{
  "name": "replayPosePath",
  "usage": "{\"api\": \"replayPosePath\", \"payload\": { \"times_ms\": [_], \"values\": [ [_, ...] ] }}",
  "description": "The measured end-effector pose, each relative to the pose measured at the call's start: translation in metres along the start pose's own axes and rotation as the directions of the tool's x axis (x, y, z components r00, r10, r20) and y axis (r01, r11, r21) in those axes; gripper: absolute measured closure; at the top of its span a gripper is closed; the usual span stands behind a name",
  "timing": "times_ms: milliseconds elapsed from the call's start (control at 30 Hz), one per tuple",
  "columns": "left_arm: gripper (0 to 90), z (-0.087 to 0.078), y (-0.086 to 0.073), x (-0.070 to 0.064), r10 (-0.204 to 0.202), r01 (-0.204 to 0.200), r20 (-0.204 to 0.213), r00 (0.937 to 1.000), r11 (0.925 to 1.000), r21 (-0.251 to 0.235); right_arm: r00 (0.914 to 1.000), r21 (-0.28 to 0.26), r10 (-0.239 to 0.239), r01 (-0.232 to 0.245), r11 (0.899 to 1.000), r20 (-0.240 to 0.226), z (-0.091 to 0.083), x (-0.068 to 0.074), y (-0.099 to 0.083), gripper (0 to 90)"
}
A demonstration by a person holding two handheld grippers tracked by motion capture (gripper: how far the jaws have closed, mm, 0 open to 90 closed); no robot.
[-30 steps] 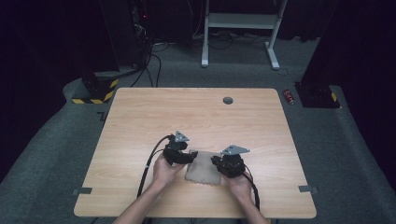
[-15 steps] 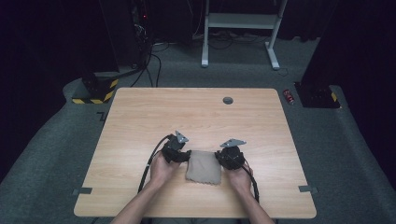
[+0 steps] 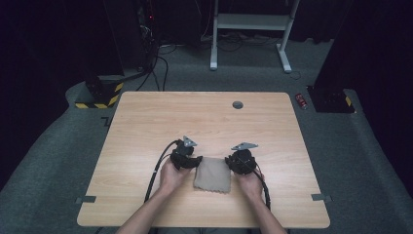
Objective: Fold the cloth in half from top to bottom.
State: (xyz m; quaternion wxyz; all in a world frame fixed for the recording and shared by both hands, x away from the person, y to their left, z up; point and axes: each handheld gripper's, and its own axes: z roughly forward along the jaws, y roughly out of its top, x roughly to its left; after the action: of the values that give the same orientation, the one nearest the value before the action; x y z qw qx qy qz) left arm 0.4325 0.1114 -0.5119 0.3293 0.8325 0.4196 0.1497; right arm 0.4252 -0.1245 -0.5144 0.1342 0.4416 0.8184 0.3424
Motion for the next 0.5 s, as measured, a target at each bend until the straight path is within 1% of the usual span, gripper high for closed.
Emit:
{"api": "replayPosePath", "payload": {
  "times_ms": [33, 67, 133, 167, 200, 233, 267, 300, 333, 367, 400, 433, 467, 500],
  "values": [
    [68.2, 0.0, 0.001, 0.0, 0.003, -0.003, 0.036, 0.9994, 1.0, 0.003, 1.0, 0.011, -0.008, 0.008, 1.0, -0.005, 0.001, 0.0, 0.002, 86.1],
    [72.9, 0.001, 0.003, 0.0, 0.012, -0.013, 0.043, 0.999, 0.9998, 0.012, 1.0, 0.016, -0.009, 0.009, 1.0, 0.0, 0.001, 0.001, 0.004, 86.8],
    [82.1, 0.002, 0.007, -0.001, 0.033, -0.034, 0.025, 0.9991, 0.9991, 0.026, 0.9995, 0.023, -0.028, 0.028, 0.999, 0.012, 0.003, 0.002, 0.008, 87.8],
    [85.7, 0.003, 0.01, 0.001, 0.045, -0.045, 0.02, 0.9988, 0.9984, 0.033, 0.9993, 0.03, -0.032, 0.032, 0.999, 0.017, 0.004, 0.002, 0.009, 87.9],
    [86.8, 0.004, 0.011, 0.002, 0.03, -0.03, 0.019, 0.9994, 0.9992, 0.026, 0.9988, 0.029, -0.041, 0.04, 0.999, 0.026, 0.005, 0.002, 0.012, 88.0],
    [86.8, 0.005, 0.011, 0.004, 0.022, -0.022, 0.018, 0.9996, 0.9996, 0.019, 0.9989, 0.026, -0.033, 0.032, 0.999, 0.035, 0.006, 0.002, 0.014, 88.0],
    [86.6, 0.005, 0.011, 0.004, 0.022, -0.022, 0.018, 0.9996, 0.9996, 0.019, 0.9987, 0.027, -0.033, 0.032, 0.999, 0.038, 0.007, 0.001, 0.016, 87.9],
    [84.7, 0.006, 0.01, 0.009, -0.006, 0.006, 0.006, 1.0, 1.0, 0.004, 0.9986, 0.019, -0.028, 0.027, 0.999, 0.045, 0.009, 0.0, 0.018, 87.7],
    [79.8, 0.006, 0.01, 0.009, -0.018, 0.018, -0.004, 0.9998, 0.9998, 0.003, 0.9985, 0.022, -0.026, 0.025, 0.999, 0.048, 0.01, 0.0, 0.019, 87.5],
    [75.6, 0.003, 0.009, 0.009, -0.02, 0.02, -0.003, 0.9998, 0.9998, -0.003, 0.9985, 0.027, -0.024, 0.022, 0.999, 0.049, 0.012, 0.0, 0.02, 87.1],
    [70.0, 0.0, 0.008, 0.007, -0.014, 0.014, 0.005, 0.9999, 0.9998, -0.014, 0.9983, 0.027, -0.026, 0.024, 0.999, 0.052, 0.013, 0.0, 0.02, 86.4],
    [64.2, -0.004, 0.007, 0.003, -0.007, 0.007, 0.008, 0.9999, 0.9997, -0.025, 0.9984, 0.026, -0.026, 0.025, 0.999, 0.05, 0.013, -0.001, 0.02, 83.4],
    [59.4, -0.008, 0.005, 0.001, 0.009, -0.009, 0.008, 0.9999, 0.9994, -0.034, 0.9985, 0.015, -0.017, 0.016, 1.0, 0.051, 0.012, -0.001, 0.019, 77.5],
    [56.3, -0.012, 0.003, -0.002, 0.012, -0.012, 0.01, 0.9999, 0.9993, -0.036, 0.9986, 0.002, 0.001, -0.001, 1.0, 0.053, 0.01, -0.001, 0.018, 73.8]
  ]
}}
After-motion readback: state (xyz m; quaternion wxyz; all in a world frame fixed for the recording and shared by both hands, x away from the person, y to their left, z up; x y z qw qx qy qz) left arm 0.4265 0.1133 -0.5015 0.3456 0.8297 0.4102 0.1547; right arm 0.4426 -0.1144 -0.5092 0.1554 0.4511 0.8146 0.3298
